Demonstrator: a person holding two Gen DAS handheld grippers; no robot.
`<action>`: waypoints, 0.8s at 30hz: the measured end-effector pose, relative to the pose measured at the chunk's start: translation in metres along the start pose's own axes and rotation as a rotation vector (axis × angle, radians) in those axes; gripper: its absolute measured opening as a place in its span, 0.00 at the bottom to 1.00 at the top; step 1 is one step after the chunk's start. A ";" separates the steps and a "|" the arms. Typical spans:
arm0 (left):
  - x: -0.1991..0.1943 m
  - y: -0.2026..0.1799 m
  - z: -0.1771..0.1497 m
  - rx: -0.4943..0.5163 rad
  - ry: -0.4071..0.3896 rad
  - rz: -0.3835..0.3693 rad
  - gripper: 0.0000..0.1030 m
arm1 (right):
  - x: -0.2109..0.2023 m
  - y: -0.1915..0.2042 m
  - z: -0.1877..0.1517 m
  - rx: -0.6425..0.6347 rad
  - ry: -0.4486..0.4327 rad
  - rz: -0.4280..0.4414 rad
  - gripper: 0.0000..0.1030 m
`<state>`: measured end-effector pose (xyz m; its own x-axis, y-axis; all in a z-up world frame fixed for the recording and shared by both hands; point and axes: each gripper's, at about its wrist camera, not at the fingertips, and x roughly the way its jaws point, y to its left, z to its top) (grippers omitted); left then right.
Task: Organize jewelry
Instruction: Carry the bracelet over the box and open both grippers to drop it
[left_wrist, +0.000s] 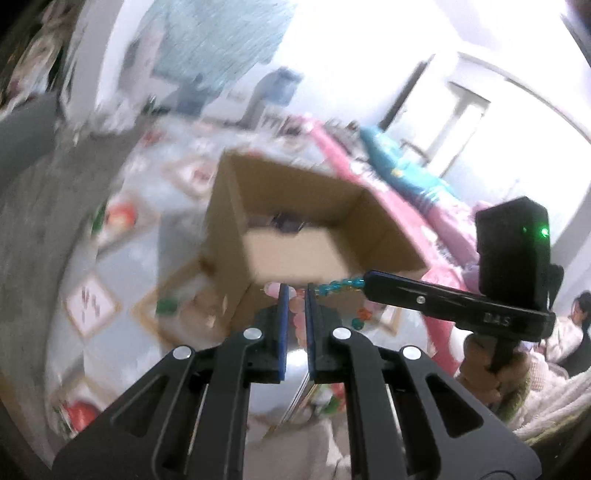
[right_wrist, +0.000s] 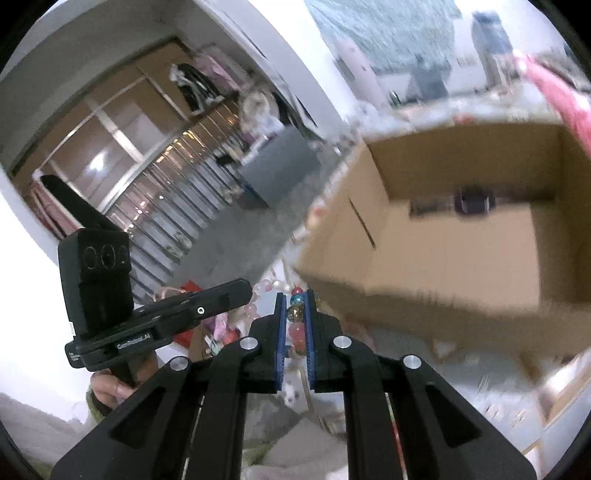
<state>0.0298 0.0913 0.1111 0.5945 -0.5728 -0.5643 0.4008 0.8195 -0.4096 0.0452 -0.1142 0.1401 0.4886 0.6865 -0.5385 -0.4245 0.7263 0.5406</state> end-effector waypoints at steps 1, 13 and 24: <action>0.001 -0.004 0.008 0.022 -0.009 0.003 0.07 | -0.004 0.000 0.011 -0.019 -0.009 -0.007 0.09; 0.126 -0.004 0.088 0.156 0.196 0.122 0.07 | 0.061 -0.082 0.089 0.096 0.235 -0.152 0.09; 0.172 0.011 0.081 0.181 0.338 0.232 0.07 | 0.124 -0.120 0.083 0.161 0.429 -0.228 0.10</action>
<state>0.1932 0.0026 0.0676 0.4342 -0.3226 -0.8411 0.4173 0.8995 -0.1296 0.2205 -0.1190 0.0622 0.1834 0.4884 -0.8531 -0.2043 0.8678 0.4529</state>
